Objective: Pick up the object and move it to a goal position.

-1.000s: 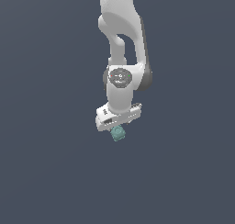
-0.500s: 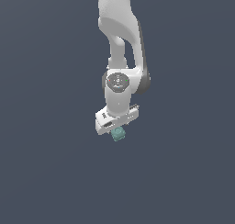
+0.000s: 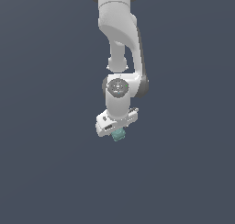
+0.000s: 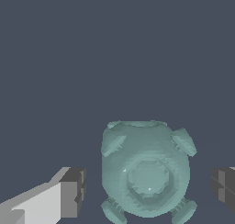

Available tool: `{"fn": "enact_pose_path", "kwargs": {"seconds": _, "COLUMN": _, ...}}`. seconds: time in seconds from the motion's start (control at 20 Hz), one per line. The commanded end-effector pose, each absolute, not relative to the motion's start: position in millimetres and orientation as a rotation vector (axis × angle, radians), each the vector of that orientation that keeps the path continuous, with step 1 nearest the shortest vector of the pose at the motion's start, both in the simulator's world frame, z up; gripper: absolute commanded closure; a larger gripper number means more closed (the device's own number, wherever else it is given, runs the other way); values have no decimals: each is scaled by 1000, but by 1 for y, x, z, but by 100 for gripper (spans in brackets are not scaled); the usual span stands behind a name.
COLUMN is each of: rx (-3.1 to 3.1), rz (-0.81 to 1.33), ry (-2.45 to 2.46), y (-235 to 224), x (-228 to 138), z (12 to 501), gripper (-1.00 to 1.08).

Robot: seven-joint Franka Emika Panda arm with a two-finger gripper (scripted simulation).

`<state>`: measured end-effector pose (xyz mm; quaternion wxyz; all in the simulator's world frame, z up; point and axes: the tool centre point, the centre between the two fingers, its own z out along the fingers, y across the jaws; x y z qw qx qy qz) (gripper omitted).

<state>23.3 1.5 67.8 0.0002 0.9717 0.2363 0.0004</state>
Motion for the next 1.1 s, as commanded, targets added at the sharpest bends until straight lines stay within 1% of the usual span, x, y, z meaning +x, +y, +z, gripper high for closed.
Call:
{"fn": "enact_pose_path", "kwargs": {"seconds": 0.0, "rx": 3052, "rz": 0, "ry": 744, "y": 1, "x": 22, "z": 54, "gripper": -92}}
{"fn": "enact_pose_path", "kwargs": {"seconds": 0.35, "rx": 3052, "rz": 0, "ry": 746, "y": 2, "x": 24, "z": 40, "gripper": -92}}
{"fn": "enact_pose_path", "kwargs": {"seconds": 0.4, "rx": 3052, "rz": 0, "ry": 746, "y": 2, "x": 24, "z": 40, "gripper": 108}}
{"fn": "enact_pose_path", "kwargs": {"seconds": 1.05, "rx": 3052, "rz": 0, "ry": 745, "y": 2, "x": 23, "z": 42, "gripper": 108}}
